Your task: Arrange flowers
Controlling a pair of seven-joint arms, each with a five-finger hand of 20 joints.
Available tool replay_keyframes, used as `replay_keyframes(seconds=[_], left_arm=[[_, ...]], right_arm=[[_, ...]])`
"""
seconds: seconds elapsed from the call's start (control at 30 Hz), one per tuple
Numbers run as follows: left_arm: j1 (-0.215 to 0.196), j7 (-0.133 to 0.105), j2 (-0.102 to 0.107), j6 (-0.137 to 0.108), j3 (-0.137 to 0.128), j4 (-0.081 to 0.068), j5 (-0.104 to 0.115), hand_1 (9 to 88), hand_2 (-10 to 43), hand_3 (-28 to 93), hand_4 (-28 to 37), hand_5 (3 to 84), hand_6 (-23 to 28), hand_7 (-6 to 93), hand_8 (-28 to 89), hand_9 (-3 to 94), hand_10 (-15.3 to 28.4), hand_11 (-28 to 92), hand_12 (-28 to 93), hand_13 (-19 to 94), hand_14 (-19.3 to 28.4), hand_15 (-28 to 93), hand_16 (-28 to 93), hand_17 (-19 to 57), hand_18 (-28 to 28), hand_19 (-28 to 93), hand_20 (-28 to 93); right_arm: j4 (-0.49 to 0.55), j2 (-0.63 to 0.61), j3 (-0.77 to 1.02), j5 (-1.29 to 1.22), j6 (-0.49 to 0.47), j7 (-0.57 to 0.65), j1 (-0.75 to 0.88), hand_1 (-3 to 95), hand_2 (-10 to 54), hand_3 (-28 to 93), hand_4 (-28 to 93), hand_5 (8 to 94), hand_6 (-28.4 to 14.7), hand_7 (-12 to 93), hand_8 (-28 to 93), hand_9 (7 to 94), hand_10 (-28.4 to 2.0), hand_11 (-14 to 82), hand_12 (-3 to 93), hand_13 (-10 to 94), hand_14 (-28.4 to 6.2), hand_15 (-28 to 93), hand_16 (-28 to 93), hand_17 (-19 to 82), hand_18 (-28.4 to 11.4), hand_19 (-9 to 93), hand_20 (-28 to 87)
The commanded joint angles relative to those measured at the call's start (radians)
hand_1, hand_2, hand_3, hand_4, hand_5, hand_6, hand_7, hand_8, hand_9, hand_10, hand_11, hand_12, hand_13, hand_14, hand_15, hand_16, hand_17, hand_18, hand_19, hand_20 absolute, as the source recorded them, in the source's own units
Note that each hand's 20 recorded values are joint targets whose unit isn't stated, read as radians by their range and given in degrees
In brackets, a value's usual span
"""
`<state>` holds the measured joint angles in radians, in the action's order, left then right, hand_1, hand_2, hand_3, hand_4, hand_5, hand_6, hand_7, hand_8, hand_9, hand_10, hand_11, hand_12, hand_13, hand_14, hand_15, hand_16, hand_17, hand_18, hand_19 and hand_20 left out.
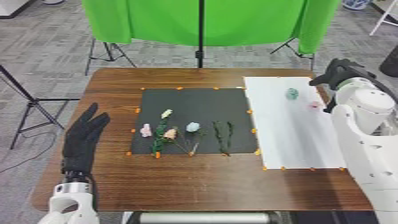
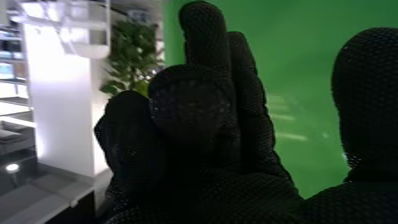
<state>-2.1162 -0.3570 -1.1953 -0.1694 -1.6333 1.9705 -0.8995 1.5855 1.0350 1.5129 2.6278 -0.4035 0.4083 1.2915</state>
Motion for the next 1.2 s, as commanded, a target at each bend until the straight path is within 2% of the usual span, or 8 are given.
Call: replay_keyframes(seconds=[0.03, 0.4, 0.53, 0.67, 0.73, 0.83, 1.0, 1.2], left_arm=[[-0.006, 0.012, -0.007, 0.010, 0.000, 0.000, -0.007, 22.0, -1.7, 66, -23.3, 40.2, 2.9, 6.7, -5, 43.6, 12.7, 14, 12, 34, 15.1, 9, 1, 6.4, 10.9, 2, 19], [0.000, 0.018, -0.006, 0.012, 0.001, -0.003, -0.005, 22.0, -1.6, 66, -23.1, 40.4, 3.0, 6.8, -5, 43.6, 12.6, 14, 12, 34, 15.1, 9, 2, 6.3, 11.0, 2, 19], [-0.005, 0.014, -0.009, 0.014, 0.000, -0.003, -0.004, 22.0, -1.4, 66, -23.2, 40.5, 3.0, 6.7, -5, 43.6, 12.8, 14, 12, 34, 15.1, 9, 2, 6.3, 10.9, 2, 19], [-0.006, 0.011, -0.013, 0.012, 0.000, -0.002, -0.001, 22.1, -1.4, 66, -23.1, 40.5, 3.0, 6.7, -5, 43.6, 12.8, 14, 12, 34, 15.0, 9, 1, 6.3, 10.9, 2, 19], [-0.009, 0.009, -0.015, 0.009, -0.001, -0.001, -0.002, 22.1, -1.4, 66, -23.1, 40.6, 3.0, 6.7, -5, 43.6, 12.7, 14, 12, 34, 15.0, 9, 1, 6.3, 10.9, 2, 19], [-0.008, 0.008, -0.016, 0.007, -0.001, -0.001, -0.001, 22.1, -1.4, 66, -23.1, 40.7, 3.2, 6.5, -5, 43.7, 12.8, 14, 12, 34, 15.1, 9, 1, 6.3, 10.9, 2, 19], [-0.008, 0.012, -0.012, 0.007, -0.001, -0.001, -0.001, 22.2, -1.3, 66, -23.0, 40.7, 3.1, 6.5, -5, 43.6, 12.7, 14, 12, 34, 15.0, 9, 2, 6.3, 10.9, 2, 19], [-0.006, 0.014, -0.012, 0.005, -0.002, 0.000, -0.004, 22.2, -1.3, 66, -23.0, 40.7, 3.1, 6.6, -5, 43.6, 12.8, 14, 12, 34, 15.1, 9, 1, 6.3, 10.9, 2, 19]], right_arm=[[-0.080, 0.042, 0.005, 0.067, -0.007, -0.024, 0.012, 30.6, -9.5, 58, -11, 62.9, 0.1, 11, -7, 77.2, -14.4, 20.6, 23.4, 86, -4.7, 61, 33, 61, -11.8, 93, 56], [-0.137, 0.083, 0.016, 0.095, 0.007, -0.042, 0.066, 32.5, -9.5, 59, -12, 62.9, 1.0, 12, -7, 77.4, -13.7, 20.9, 23.1, 87, -4.2, 61, 32, 62, -11.8, 93, 56], [-0.163, 0.092, 0.002, 0.117, 0.075, -0.060, 0.081, 35.5, -9.5, 61, -13, 63.4, 1.3, 14, -7, 78.3, -12.8, 20.9, 22.5, 88, -3.7, 61, 32, 62, -11.8, 93, 56], [-0.185, 0.095, -0.007, 0.125, 0.177, -0.070, 0.099, 45.5, -9.5, 60, -16, 66.8, 2.2, 15, -1, 81.6, -11.0, 21.5, 22.6, 89, -2.6, 60, 33, 63, -10.9, 93, 56], [-0.185, 0.087, -0.017, 0.108, 0.220, -0.064, 0.102, 55.9, -9.5, 53, -15, 71.9, 2.4, 16, 6, 86.5, -9.2, 14.6, 31.8, 91, -1.7, 59, 33, 65, -10.5, 93, 57], [-0.149, 0.062, -0.024, 0.080, 0.254, -0.049, 0.099, 62.9, -9.5, 51, -15, 79.5, 1.4, 18, 9, 91.0, -8.3, 11.9, 35.4, 93, -1.0, 59, 33, 66, -9.6, 93, 56], [-0.006, -0.013, -0.066, -0.033, 0.347, -0.032, 0.082, 64.4, -9.5, 51, -15, 81.1, 0.6, 18, 9, 92.0, -8.3, 12.0, 35.5, 93, -0.7, 59, 33, 67, -9.2, 93, 56], [0.155, -0.067, -0.212, -0.179, 0.374, -0.072, 0.029, 64.2, -9.5, 51, -15, 81.4, 0.5, 18, 10, 92.2, -8.2, 12.0, 36.0, 94, -0.5, 58, 34, 67, -9.0, 93, 56]])
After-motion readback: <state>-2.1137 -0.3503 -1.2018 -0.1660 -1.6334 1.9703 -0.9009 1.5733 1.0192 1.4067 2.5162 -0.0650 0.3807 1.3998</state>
